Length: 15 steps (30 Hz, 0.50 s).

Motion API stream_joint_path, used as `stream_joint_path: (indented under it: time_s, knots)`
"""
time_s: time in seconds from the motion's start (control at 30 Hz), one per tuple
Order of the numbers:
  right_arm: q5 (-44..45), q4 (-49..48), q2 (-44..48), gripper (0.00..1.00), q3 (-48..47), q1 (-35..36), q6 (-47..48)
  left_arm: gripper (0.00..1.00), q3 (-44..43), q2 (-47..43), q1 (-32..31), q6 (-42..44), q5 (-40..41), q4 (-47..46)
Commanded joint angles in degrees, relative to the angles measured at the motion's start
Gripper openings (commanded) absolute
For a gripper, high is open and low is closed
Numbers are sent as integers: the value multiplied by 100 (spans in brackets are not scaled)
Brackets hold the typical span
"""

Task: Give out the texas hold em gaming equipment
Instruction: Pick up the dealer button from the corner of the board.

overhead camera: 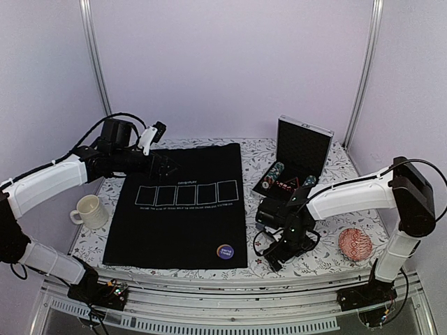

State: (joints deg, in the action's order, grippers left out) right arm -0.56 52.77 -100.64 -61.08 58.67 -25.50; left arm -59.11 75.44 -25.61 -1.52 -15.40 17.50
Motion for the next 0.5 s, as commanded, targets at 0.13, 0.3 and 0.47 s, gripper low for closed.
stream_joint_path:
  time_s: [0.13, 0.3, 0.47]
  knots:
    - [109, -415, -84, 99, 281, -268, 81, 98, -56, -108, -41, 59, -25, -8]
    - [116, -478, -199, 78, 216, -283, 166, 98, -57, -91, -41, 63, -19, 4]
    - [203, -290, -226, 54, 213, -283, 211, 98, -52, -123, -41, 81, 6, -1]
